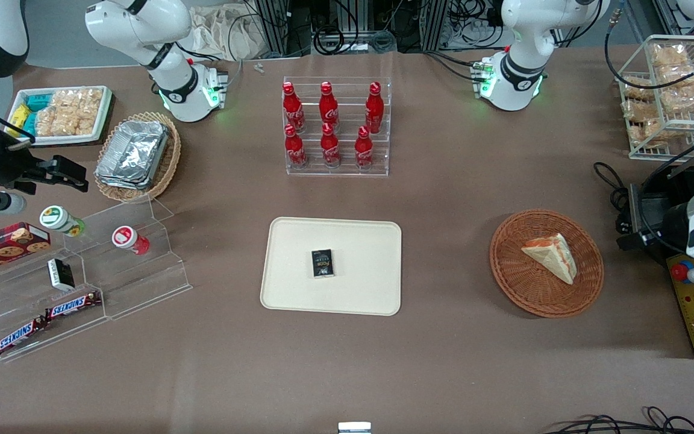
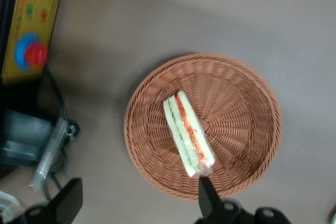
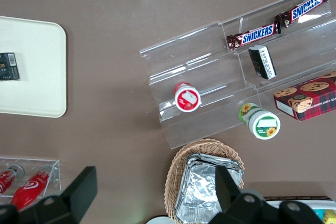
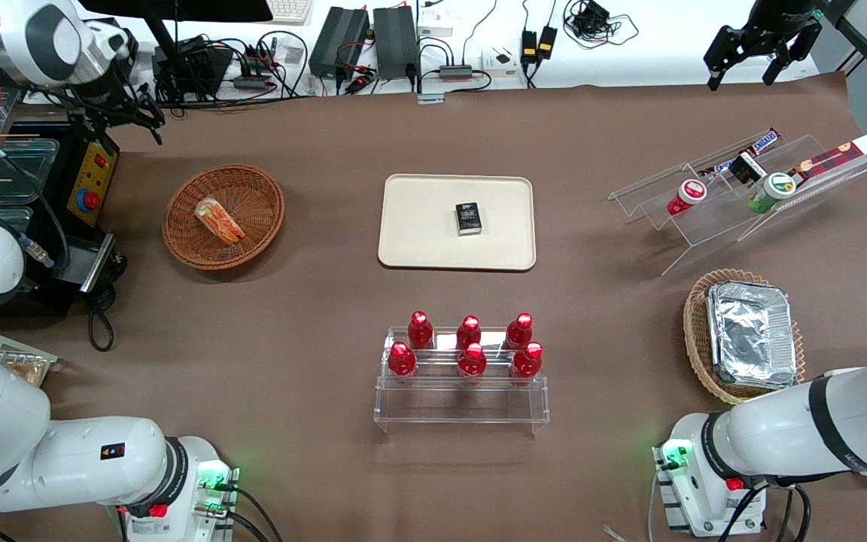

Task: Place sandwich from basket to tray
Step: 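Lower the open left gripper around the triangular sandwich in the basket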

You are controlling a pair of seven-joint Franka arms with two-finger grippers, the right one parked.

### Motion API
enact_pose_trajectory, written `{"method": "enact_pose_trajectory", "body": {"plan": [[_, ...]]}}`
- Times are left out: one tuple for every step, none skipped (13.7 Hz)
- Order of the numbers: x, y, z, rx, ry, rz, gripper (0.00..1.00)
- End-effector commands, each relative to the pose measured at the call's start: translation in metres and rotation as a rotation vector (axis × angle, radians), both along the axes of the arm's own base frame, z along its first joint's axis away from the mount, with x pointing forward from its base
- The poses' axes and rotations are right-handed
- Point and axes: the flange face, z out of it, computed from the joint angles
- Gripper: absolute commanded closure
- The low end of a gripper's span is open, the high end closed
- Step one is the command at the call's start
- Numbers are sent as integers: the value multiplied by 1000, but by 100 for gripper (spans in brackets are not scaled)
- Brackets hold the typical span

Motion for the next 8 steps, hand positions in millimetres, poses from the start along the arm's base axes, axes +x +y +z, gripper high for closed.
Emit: {"method": "enact_pose_trajectory", "body": {"plan": [[-4,-27,-32,19,33,229,1],[-3,-33,-42,26,46,280,1],[-2,-36,-51,27,57,312,1],[-1,-44,-60,24,63,327,1],[-5,-45,-73,24,64,341,1],[-10,-46,-86,24,61,363,1],[-15,-47,-97,25,49,380,1],[-19,-50,-106,23,36,379,1]]}}
